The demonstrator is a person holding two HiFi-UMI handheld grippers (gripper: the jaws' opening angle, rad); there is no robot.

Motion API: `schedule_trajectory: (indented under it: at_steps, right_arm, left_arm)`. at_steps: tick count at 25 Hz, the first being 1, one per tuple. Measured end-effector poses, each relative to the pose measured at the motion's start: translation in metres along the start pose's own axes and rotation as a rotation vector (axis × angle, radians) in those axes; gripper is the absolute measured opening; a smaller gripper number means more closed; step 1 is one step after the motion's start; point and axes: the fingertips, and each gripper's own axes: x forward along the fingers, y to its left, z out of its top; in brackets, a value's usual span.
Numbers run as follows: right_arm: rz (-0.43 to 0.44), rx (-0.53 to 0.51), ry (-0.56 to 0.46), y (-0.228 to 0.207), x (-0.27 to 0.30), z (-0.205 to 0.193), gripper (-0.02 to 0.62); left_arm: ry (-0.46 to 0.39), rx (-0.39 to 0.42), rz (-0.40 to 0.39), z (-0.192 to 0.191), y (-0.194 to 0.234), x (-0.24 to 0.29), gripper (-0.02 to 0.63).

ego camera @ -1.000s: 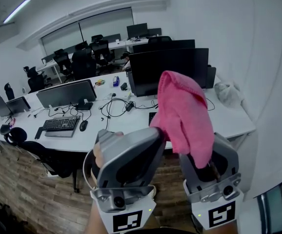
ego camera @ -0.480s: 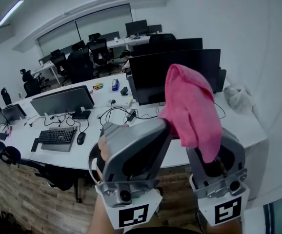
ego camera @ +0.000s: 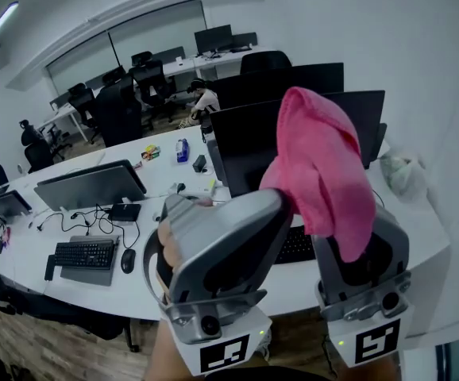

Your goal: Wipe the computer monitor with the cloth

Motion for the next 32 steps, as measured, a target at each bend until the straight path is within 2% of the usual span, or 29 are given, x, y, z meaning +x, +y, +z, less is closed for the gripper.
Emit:
schedule_trajectory:
  at_steps: [7,13,19,27,32]
  right_arm:
    - [0.004,0.008,0.039,0.007,0.055,-0.079,0.064]
    - [0.026,0.018,0.082,0.02,0.083,-0.131,0.064]
    - [0.044,0.052,0.138,0.032,0.103,-0.181,0.064]
    - [0.077,0.096,0.194,0.051,0.119,-0.219,0.064]
    - [0.101,0.134,0.206,0.063,0.133,-0.24,0.064]
  left_arm:
    - [0.027,-0.051,0.0,-0.098,-0.003,0.017,0.005]
    - [0.055,-0.091,-0.006,-0.161,-0.014,0.021,0.006]
    - [0.119,-0.135,-0.02,-0.22,-0.031,0.02,0.005]
    - [0.187,-0.177,-0.028,-0.267,-0.041,0.012,0.006]
    - [0.236,-0.17,-0.022,-0.294,-0.041,0.005,0.006]
